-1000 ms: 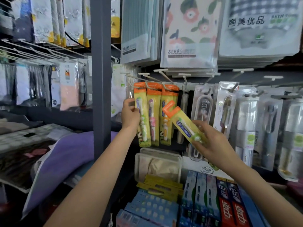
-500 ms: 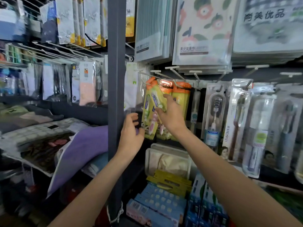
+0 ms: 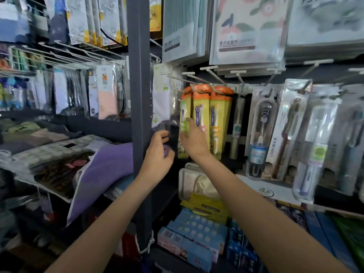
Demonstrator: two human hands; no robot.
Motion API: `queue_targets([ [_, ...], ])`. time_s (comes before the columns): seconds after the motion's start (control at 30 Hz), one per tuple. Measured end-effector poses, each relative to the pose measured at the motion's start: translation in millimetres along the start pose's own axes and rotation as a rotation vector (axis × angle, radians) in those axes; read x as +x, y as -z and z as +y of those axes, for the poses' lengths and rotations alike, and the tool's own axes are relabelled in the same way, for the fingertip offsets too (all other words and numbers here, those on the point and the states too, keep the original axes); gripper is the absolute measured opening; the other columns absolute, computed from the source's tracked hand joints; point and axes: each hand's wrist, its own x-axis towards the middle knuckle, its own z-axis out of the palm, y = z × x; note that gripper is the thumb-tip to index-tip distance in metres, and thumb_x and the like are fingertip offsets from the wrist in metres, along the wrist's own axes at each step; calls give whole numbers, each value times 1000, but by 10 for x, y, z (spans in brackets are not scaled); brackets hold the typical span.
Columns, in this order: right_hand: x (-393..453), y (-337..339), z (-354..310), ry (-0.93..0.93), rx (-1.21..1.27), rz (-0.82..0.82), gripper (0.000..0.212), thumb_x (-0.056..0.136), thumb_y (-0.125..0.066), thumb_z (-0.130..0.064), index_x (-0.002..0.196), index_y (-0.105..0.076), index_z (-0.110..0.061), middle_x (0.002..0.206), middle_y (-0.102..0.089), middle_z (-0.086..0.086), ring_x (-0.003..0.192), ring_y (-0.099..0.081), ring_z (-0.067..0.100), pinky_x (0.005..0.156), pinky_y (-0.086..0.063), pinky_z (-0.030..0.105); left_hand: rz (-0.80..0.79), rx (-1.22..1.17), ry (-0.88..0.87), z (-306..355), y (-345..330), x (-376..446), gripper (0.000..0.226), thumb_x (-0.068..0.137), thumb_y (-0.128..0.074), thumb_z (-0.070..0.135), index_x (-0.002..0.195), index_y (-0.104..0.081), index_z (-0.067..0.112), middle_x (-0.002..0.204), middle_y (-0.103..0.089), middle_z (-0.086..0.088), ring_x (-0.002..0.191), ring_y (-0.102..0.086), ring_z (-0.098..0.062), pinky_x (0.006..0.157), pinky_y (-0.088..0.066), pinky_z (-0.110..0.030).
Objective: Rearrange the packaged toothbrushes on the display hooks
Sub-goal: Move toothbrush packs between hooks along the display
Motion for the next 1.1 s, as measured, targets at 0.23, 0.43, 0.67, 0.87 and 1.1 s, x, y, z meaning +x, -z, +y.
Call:
queue_targets([
  [0.23, -848, 477, 300, -136, -108, -99, 40, 91, -51, -8, 130, -44, -11, 119, -54, 11, 108, -52, 24, 88, -43, 30, 15, -4, 19, 41, -18, -142, 42, 85, -50, -7, 126, -41, -1, 127, -48, -13, 104, -46, -9, 85, -35, -15],
  [0.43, -1321, 1288, 433, -208, -123, 65, 31, 91, -53, -9, 122, -49, -8, 107, -54, 5, 99, -56, 22, 84, -47, 32, -110, -41, -3, 170, -239, -394, 34, 88, -50, -4, 120, -43, 3, 119, -51, -9, 111, -51, -22, 91, -40, -29],
  [0.67, -1877, 2479, 776, -354, -283, 313, 27, 91, -54, -12, 117, -55, -5, 108, -58, 9, 96, -54, 19, 74, -39, 25, -293, -125, -133, 885, -944, -704, 31, 91, -49, 3, 122, -42, 7, 113, -52, 0, 93, -57, -14, 79, -42, -23],
  [0.87, -2274, 3548, 1241, -417, -462, 604, 31, 86, -56, -6, 116, -54, -2, 116, -53, 20, 106, -52, 33, 84, -39, 32, -406, -188, -342, 1668, -1821, -1010, 34, 91, -49, 4, 124, -41, 7, 110, -52, 2, 95, -52, -9, 81, -39, -16],
  [1.1, -2387, 4453, 1723, -463, -398, 711, 54, 83, -68, -25, 123, -43, 0, 114, -53, 15, 107, -52, 30, 81, -39, 31, -459, -273, -434, 2560, -2799, -1249, 38, 89, -55, 10, 125, -43, 11, 127, -47, -3, 116, -46, -14, 95, -39, -26],
])
